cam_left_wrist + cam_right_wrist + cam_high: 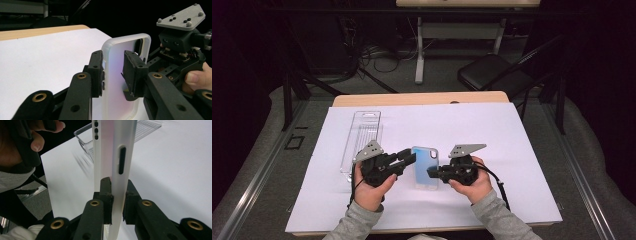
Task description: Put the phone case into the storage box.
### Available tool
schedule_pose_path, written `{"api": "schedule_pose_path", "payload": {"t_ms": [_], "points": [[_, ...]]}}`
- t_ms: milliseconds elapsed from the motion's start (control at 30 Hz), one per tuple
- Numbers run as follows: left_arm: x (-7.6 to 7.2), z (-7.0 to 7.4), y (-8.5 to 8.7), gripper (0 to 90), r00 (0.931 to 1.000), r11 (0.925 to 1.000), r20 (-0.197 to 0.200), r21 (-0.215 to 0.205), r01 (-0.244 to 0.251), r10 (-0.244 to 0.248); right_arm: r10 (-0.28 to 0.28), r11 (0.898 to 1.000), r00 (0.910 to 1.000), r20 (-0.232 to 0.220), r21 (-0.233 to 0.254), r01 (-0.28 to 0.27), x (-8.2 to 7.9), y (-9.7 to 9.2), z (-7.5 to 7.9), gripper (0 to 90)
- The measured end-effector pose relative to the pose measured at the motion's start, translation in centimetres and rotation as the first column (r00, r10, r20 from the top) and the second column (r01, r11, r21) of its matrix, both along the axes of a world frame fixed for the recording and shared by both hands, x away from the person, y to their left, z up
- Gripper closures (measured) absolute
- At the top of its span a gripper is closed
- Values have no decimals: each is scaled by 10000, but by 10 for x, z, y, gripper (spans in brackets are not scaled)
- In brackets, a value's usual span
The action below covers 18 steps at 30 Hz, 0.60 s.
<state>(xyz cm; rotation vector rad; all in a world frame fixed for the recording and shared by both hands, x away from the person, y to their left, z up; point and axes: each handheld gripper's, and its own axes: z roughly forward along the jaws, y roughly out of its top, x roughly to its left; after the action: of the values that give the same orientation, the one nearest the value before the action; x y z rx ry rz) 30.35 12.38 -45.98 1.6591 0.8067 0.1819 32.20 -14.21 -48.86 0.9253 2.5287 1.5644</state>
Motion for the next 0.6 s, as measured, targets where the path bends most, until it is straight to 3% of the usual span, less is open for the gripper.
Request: {"api": "schedule_pose_path", "payload": {"t_ms": [600], "points": [[0,-1,-1,733,9996,9993,113,280,-267,264,10,10000,10000,-9,61,-10,-2,4,0,812]]}}
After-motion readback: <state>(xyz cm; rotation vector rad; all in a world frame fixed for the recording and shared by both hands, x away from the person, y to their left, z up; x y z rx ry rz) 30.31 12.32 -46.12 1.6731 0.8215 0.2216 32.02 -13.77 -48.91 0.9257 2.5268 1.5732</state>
